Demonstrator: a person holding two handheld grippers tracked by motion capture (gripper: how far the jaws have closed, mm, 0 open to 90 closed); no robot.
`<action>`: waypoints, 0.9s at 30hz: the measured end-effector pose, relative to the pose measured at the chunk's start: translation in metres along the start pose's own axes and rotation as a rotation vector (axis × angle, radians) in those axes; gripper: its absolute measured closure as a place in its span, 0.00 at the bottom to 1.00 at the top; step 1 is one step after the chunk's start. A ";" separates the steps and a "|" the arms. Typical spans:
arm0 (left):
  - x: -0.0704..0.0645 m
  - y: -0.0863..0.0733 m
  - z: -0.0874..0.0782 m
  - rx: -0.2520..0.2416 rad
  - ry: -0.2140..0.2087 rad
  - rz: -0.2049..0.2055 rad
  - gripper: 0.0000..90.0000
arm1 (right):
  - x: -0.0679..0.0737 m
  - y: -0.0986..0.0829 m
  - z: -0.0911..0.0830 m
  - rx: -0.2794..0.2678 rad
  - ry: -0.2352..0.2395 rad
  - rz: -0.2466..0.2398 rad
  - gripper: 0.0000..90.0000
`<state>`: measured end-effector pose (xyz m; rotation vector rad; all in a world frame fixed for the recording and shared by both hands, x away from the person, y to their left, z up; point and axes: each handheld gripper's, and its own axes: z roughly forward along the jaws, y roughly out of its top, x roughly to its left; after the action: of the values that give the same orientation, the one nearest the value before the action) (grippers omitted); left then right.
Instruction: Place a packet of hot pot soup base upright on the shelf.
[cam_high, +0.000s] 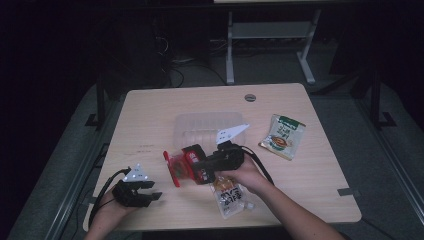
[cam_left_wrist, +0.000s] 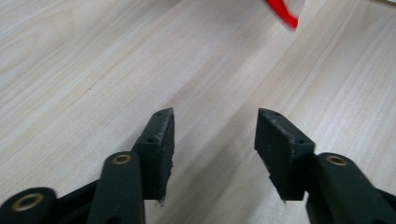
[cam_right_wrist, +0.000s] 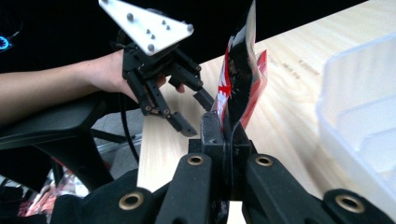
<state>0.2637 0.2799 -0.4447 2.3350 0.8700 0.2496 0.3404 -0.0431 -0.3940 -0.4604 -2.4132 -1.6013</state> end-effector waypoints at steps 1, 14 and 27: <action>0.000 0.000 0.000 -0.002 0.000 0.000 0.51 | -0.001 0.001 -0.003 -0.003 -0.007 -0.004 1.00; 0.001 0.000 0.001 -0.006 0.002 0.008 0.47 | -0.008 0.006 -0.027 -0.044 -0.063 0.010 1.00; 0.000 0.002 0.002 -0.010 -0.004 0.011 0.46 | -0.019 0.018 -0.037 -0.087 -0.119 0.002 1.00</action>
<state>0.2654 0.2774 -0.4455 2.3312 0.8526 0.2533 0.3643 -0.0733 -0.3707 -0.5900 -2.4334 -1.7297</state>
